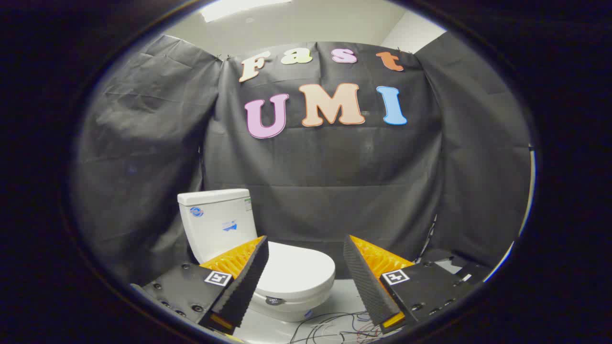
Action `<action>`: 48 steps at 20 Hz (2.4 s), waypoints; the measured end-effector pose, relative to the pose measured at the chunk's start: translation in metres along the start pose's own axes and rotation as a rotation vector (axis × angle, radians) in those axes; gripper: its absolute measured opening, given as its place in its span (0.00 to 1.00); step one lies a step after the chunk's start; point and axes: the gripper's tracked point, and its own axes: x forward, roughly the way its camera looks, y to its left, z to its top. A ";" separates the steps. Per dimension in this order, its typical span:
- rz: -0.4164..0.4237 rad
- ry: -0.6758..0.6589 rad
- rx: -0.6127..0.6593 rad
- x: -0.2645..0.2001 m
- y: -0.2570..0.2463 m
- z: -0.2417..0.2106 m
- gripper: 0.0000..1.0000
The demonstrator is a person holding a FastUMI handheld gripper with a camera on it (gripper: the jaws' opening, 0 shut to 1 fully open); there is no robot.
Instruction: Open the toilet lid.
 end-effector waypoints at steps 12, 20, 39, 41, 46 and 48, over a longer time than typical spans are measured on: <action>0.009 -0.005 -0.019 0.027 0.006 0.000 0.98; 0.128 -0.090 0.015 0.125 0.090 -0.013 0.99; 0.095 0.252 0.267 0.130 0.143 -0.201 0.99; 0.087 0.257 0.353 0.130 0.143 -0.205 0.99; -0.022 0.264 0.589 0.129 0.124 -0.228 0.98; -0.039 0.239 0.648 0.130 0.120 -0.227 0.98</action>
